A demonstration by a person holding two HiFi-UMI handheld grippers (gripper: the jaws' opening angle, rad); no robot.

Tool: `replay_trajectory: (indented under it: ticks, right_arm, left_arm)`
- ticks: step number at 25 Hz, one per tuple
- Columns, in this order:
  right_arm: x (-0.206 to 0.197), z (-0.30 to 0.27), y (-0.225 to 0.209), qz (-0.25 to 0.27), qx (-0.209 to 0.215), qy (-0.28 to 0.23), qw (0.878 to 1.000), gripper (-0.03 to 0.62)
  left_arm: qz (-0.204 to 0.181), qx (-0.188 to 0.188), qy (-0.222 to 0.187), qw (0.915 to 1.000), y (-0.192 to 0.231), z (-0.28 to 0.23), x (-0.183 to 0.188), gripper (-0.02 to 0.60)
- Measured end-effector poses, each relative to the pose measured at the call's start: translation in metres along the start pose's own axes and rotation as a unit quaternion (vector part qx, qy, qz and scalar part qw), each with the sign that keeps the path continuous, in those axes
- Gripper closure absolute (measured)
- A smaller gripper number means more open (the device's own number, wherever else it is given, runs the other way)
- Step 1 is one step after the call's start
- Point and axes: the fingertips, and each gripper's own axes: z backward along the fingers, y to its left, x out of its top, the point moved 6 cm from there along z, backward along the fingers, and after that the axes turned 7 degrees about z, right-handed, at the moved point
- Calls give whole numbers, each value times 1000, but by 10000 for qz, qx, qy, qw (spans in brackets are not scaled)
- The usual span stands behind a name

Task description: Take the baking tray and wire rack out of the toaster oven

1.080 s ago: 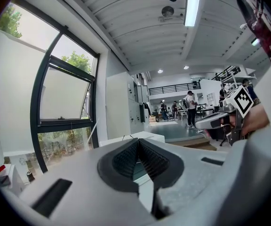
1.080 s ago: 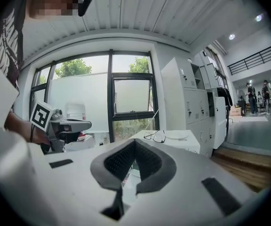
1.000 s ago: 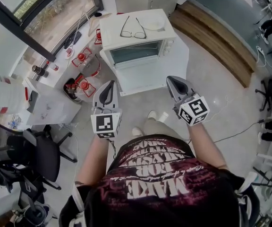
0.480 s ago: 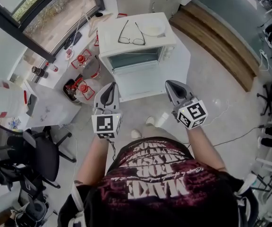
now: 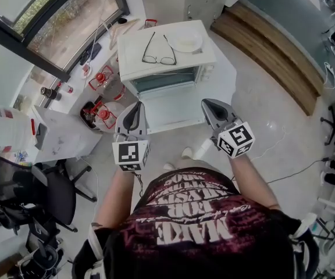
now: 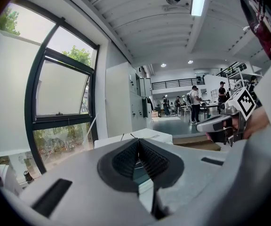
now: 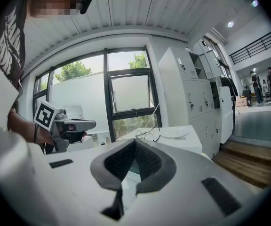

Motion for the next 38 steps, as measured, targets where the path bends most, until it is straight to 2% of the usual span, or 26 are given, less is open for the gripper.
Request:
replay_trajectory:
  ticks: [13, 27, 38]
  right_arm:
    - [2, -30, -32, -91, 508, -86, 9986, 591]
    - [-25, -46, -40, -464, 876, 37, 9951, 591]
    - [-40, -80, -36, -794, 756, 216, 9937, 591]
  left_arm:
    - [-88, 406, -32, 9991, -1, -30, 16, 575]
    - [-57, 954, 202, 9952, 14, -28, 1, 575]
    - [-60, 753, 329, 9966, 46, -49, -5, 575]
